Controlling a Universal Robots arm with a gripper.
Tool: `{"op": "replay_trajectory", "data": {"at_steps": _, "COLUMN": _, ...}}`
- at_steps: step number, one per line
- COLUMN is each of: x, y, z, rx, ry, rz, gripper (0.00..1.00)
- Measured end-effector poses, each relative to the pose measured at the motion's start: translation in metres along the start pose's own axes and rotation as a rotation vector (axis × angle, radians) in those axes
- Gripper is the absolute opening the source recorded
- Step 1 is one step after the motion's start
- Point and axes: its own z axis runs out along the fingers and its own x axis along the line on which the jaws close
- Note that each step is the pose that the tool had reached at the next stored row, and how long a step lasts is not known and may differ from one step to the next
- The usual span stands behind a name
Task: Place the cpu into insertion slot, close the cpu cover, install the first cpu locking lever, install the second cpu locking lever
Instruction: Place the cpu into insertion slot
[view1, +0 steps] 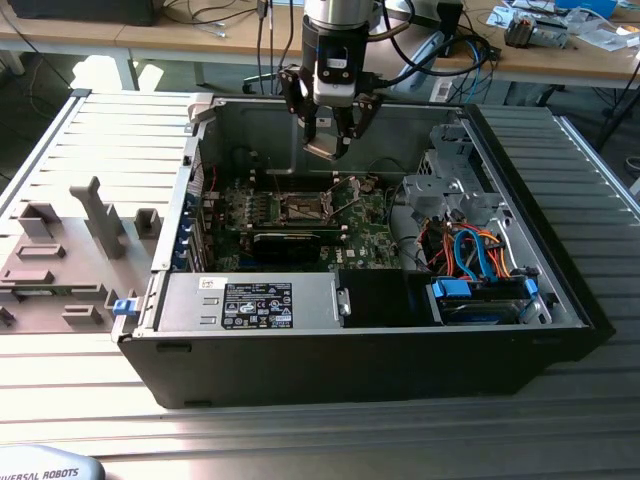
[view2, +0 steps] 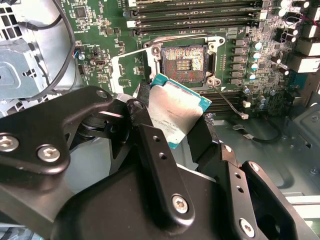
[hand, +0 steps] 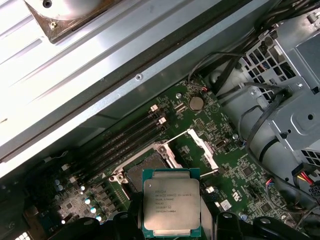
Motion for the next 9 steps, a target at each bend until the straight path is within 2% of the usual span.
{"op": "replay_trajectory", "data": {"at_steps": 9, "x": 0.0, "y": 0.0, "z": 0.0, "rx": 0.0013, "ry": -0.0011, "rz": 0.007, "gripper": 0.54}}
